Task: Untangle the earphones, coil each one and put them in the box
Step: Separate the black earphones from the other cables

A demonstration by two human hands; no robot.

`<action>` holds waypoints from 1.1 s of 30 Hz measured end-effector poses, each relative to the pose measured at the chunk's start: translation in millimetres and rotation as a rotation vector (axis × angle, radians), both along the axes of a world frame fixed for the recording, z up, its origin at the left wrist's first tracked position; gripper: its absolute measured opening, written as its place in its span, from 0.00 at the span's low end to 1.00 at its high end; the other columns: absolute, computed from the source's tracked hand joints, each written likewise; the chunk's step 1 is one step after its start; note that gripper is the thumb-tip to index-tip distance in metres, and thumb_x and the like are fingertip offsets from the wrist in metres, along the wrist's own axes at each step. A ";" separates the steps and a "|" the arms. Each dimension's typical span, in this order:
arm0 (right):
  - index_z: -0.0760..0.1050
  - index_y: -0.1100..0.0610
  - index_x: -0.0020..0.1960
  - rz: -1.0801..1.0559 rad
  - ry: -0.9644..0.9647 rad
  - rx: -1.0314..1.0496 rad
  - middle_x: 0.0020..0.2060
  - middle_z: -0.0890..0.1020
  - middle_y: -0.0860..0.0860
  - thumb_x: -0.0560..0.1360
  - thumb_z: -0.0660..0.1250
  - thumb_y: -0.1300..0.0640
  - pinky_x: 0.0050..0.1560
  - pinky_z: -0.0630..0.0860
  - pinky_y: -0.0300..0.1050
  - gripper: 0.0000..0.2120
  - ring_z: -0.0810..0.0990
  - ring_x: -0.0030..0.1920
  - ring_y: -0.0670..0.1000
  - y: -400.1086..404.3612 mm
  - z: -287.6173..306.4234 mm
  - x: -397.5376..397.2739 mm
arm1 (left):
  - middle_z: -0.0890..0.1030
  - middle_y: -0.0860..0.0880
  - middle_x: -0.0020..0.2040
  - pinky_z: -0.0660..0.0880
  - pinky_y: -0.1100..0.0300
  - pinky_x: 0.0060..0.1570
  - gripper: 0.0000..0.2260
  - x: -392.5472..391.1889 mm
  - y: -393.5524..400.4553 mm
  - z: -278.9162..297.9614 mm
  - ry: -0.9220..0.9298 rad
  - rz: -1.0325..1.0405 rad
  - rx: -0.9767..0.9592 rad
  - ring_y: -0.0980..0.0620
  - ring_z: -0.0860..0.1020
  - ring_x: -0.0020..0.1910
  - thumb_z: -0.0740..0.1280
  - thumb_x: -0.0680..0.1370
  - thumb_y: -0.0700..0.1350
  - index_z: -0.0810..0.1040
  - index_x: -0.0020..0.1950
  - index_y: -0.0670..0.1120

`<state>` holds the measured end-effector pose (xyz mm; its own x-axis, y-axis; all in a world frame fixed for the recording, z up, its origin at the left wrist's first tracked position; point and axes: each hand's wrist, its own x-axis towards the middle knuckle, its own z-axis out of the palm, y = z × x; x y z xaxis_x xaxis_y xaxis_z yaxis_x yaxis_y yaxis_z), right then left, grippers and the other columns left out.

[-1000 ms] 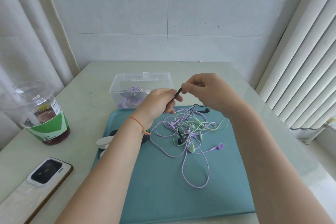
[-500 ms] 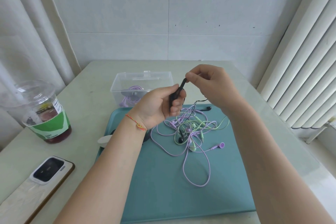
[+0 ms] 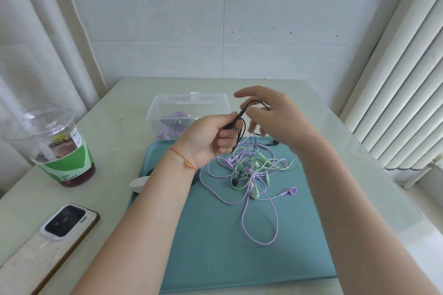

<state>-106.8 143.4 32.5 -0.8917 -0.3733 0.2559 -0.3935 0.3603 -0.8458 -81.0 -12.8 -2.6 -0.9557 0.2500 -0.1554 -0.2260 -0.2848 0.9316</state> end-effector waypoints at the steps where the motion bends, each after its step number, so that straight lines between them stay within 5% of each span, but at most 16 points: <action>1: 0.79 0.46 0.55 0.026 0.028 0.041 0.49 0.81 0.49 0.73 0.63 0.63 0.38 0.76 0.43 0.18 0.80 0.37 0.49 0.0 -0.2 0.4 | 0.60 0.54 0.25 0.54 0.65 0.22 0.16 -0.4 0.7 -0.7 -0.018 0.019 -0.039 0.57 0.58 0.21 0.55 0.83 0.48 0.71 0.37 0.45; 5: 0.82 0.49 0.50 0.074 0.177 0.241 0.45 0.83 0.43 0.71 0.69 0.62 0.43 0.71 0.27 0.11 0.81 0.47 0.43 -2.8 -3.9 -1.4 | 0.63 0.52 0.26 0.52 0.65 0.20 0.17 -3.6 7.0 -2.2 -0.041 0.094 -0.187 0.56 0.59 0.20 0.53 0.82 0.47 0.63 0.33 0.46; 9: 0.82 0.52 0.46 0.036 0.168 0.244 0.40 0.84 0.44 0.72 0.71 0.61 0.43 0.75 0.33 0.06 0.82 0.43 0.45 -5.5 -6.0 -1.7 | 0.57 0.51 0.27 0.52 0.65 0.22 0.16 -3.3 8.7 -1.5 -0.061 0.174 -0.263 0.53 0.55 0.22 0.51 0.78 0.48 0.62 0.30 0.47; 15: 0.81 0.55 0.45 0.037 0.138 0.268 0.38 0.83 0.49 0.72 0.70 0.62 0.42 0.75 0.39 0.04 0.82 0.41 0.50 -13.5 -11.0 0.3 | 0.62 0.50 0.24 0.53 0.67 0.23 0.12 -8.2 11.3 -8.5 -0.016 0.361 -0.342 0.52 0.59 0.23 0.55 0.76 0.41 0.65 0.31 0.45; 17: 0.81 0.55 0.46 0.032 0.140 0.289 0.38 0.83 0.48 0.72 0.70 0.61 0.40 0.73 0.34 0.04 0.80 0.40 0.48 -13.5 -11.6 0.7 | 0.63 0.49 0.25 0.53 0.68 0.23 0.12 -8.3 12.4 -9.4 -0.013 0.393 -0.356 0.52 0.60 0.22 0.55 0.76 0.39 0.65 0.32 0.45; 23: 0.78 0.52 0.48 0.066 0.108 0.294 0.36 0.79 0.46 0.75 0.66 0.60 0.31 0.66 0.30 0.05 0.72 0.32 0.43 -13.2 -15.3 -0.3 | 0.58 0.53 0.21 0.56 0.67 0.24 0.16 -8.3 12.5 -10.8 0.061 0.366 -0.213 0.54 0.56 0.21 0.53 0.79 0.35 0.62 0.32 0.46; 28: 0.76 0.53 0.45 0.062 0.121 0.221 0.39 0.83 0.52 0.74 0.67 0.62 0.44 0.77 0.46 0.05 0.81 0.42 0.53 -11.0 -13.3 -1.9 | 0.65 0.53 0.21 0.60 0.60 0.32 0.15 -7.9 11.0 -10.6 0.136 0.272 -0.083 0.57 0.59 0.20 0.54 0.83 0.37 0.68 0.37 0.42; 33: 0.77 0.55 0.42 0.002 0.129 0.167 0.36 0.84 0.48 0.73 0.67 0.63 0.48 0.78 0.47 0.04 0.82 0.42 0.48 1.2 -8.0 -6.7 | 0.72 0.51 0.28 0.61 0.65 0.30 0.13 -5.9 8.6 -9.2 -0.018 0.085 0.155 0.57 0.63 0.22 0.53 0.84 0.47 0.69 0.43 0.43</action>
<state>-113.5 144.6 24.5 -0.8545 -0.4221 0.3028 -0.4960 0.4901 -0.7168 -86.9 -4.3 -11.9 -0.9718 0.1911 -0.1382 -0.2111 -0.4437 0.8709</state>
